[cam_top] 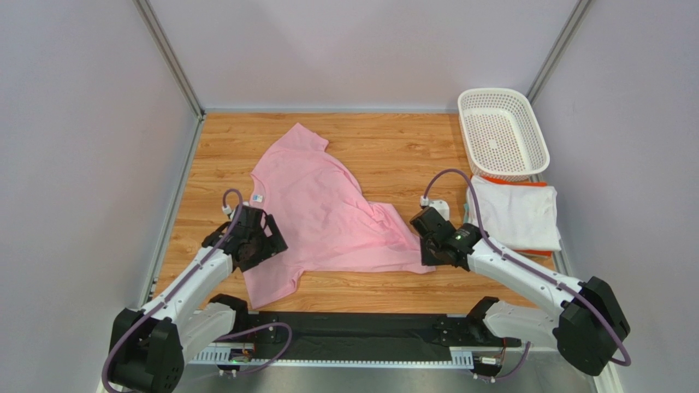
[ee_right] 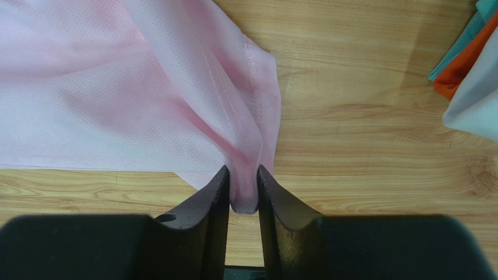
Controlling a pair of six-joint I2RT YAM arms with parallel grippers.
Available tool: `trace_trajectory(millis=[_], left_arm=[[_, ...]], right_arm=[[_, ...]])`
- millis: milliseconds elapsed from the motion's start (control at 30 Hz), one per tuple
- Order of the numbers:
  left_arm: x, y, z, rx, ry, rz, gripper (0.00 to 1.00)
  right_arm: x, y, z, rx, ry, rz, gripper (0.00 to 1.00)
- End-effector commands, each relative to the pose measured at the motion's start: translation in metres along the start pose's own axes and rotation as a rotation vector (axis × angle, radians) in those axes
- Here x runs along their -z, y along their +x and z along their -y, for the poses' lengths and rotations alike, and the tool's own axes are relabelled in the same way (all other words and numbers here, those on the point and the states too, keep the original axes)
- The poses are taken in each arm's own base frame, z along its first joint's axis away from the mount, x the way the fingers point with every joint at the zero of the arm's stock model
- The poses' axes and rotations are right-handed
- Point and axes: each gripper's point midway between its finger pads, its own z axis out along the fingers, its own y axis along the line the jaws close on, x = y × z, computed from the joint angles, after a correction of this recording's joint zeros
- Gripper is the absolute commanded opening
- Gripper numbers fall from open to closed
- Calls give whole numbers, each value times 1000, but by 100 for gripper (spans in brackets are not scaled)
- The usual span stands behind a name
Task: Fold and stack the t-shirts
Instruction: Flatten the tshirt out
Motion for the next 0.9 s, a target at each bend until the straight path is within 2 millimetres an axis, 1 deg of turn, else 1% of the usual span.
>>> trace_trajectory(millis=[0, 33, 133, 167, 200, 233, 300, 333, 400, 467, 500, 700, 767, 800, 833, 867], left_arm=[[4, -12, 5, 2, -2, 29, 100], [4, -11, 5, 2, -4, 27, 100], [3, -11, 5, 0, -7, 22, 100], [3, -11, 5, -1, -10, 20, 100], [2, -10, 4, -2, -12, 16, 100], [2, -11, 4, -1, -13, 17, 100], [1, -11, 4, -1, -14, 18, 100], [1, -11, 5, -1, -14, 18, 100], [1, -11, 4, -1, -16, 17, 100], [1, -12, 4, -1, -17, 21, 100], [1, -12, 4, -1, -17, 21, 100], [1, -15, 5, -5, -21, 26, 100], [1, -15, 5, -9, -25, 26, 100], [2, -15, 5, -10, -26, 26, 100], [2, -16, 5, -9, -27, 29, 100], [2, -16, 5, -10, -28, 28, 100]], right_arm=[[7, 1, 1, -34, -17, 21, 24], [8, 3, 0, -30, -24, 20, 20], [14, 6, -8, -36, -84, 15, 16], [16, 9, -14, -39, -117, 0, 16], [19, 11, -17, -46, -143, -3, 19], [20, 19, -19, -43, -154, -25, 22], [23, 29, -21, -67, -169, -52, 19], [22, 38, -20, -71, -163, -73, 19], [23, 50, -17, -108, -142, -107, 19], [23, 61, -18, -114, -137, -132, 19], [25, 67, -21, -145, -133, -145, 19], [21, 94, -17, -169, -89, -201, 21], [21, 101, -14, -191, -72, -219, 24], [22, 108, -12, -184, -60, -235, 28], [22, 110, -11, -183, -56, -241, 34], [24, 111, -11, -171, -60, -240, 37]])
